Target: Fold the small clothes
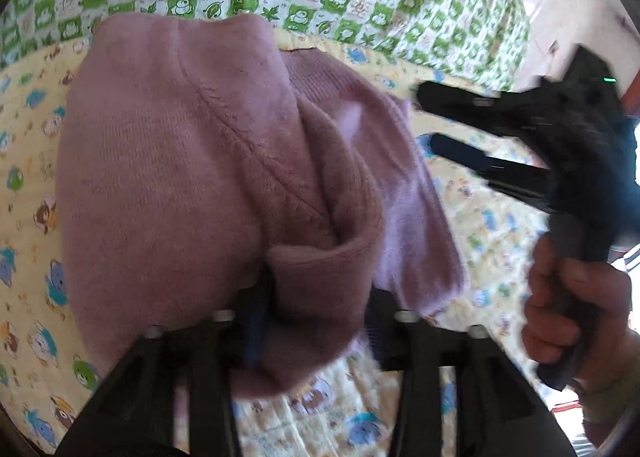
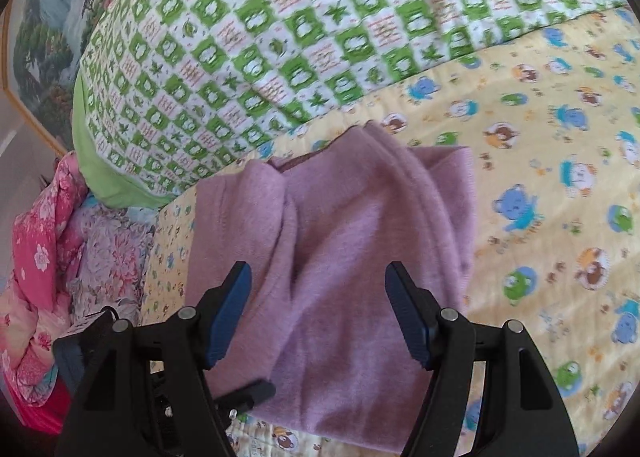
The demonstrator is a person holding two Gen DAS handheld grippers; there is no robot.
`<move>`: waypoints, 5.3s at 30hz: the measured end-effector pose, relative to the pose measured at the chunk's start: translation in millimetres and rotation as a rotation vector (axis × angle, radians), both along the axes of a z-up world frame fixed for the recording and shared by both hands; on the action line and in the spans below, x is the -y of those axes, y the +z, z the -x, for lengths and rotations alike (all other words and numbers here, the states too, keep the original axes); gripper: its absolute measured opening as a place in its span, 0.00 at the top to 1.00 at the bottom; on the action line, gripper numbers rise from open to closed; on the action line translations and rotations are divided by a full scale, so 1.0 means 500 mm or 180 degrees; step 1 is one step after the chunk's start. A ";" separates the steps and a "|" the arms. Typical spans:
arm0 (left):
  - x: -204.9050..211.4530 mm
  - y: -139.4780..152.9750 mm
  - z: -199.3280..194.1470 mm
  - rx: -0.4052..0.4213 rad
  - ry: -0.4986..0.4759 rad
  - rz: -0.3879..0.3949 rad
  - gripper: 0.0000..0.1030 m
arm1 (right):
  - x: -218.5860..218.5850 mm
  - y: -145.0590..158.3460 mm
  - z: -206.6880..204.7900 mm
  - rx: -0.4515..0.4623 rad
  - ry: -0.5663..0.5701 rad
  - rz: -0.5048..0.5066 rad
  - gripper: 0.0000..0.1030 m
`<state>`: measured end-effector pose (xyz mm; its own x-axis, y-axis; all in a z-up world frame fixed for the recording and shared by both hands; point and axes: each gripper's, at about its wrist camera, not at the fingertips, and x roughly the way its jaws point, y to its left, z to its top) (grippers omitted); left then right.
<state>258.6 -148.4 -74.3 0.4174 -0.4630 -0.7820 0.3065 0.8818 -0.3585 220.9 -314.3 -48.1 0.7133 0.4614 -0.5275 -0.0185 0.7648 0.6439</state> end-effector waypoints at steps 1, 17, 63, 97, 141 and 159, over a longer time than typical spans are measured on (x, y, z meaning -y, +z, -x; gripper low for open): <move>-0.008 0.009 0.009 0.0008 -0.0019 0.0052 0.49 | -0.008 -0.001 -0.009 0.0004 0.0044 -0.0008 0.32; -0.275 -0.013 -0.033 -0.0497 0.1053 0.0575 0.36 | -0.086 -0.013 -0.183 -0.0092 0.0555 -0.0080 0.32; -0.109 -0.065 -0.112 -0.0755 0.0496 0.0497 0.20 | 0.073 -0.008 0.034 -0.0055 0.0226 0.0167 0.55; -0.065 -0.059 -0.036 -0.0766 0.0348 0.0039 0.21 | 0.097 -0.067 0.164 -0.0451 -0.0167 0.0193 0.29; -0.045 -0.048 -0.196 -0.0578 0.0338 0.0477 0.55 | 0.084 -0.125 -0.060 -0.0585 0.0289 -0.0547 0.72; -0.323 0.100 0.017 -0.0060 0.0795 0.0541 0.58 | -0.160 -0.008 -0.029 -0.0175 0.1048 -0.0849 0.73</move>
<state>249.9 13.2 -24.2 0.5208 -0.4728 -0.7108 0.0796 0.8559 -0.5110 235.6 -234.3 -52.1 0.4794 0.7853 -0.3919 -0.1940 0.5303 0.8253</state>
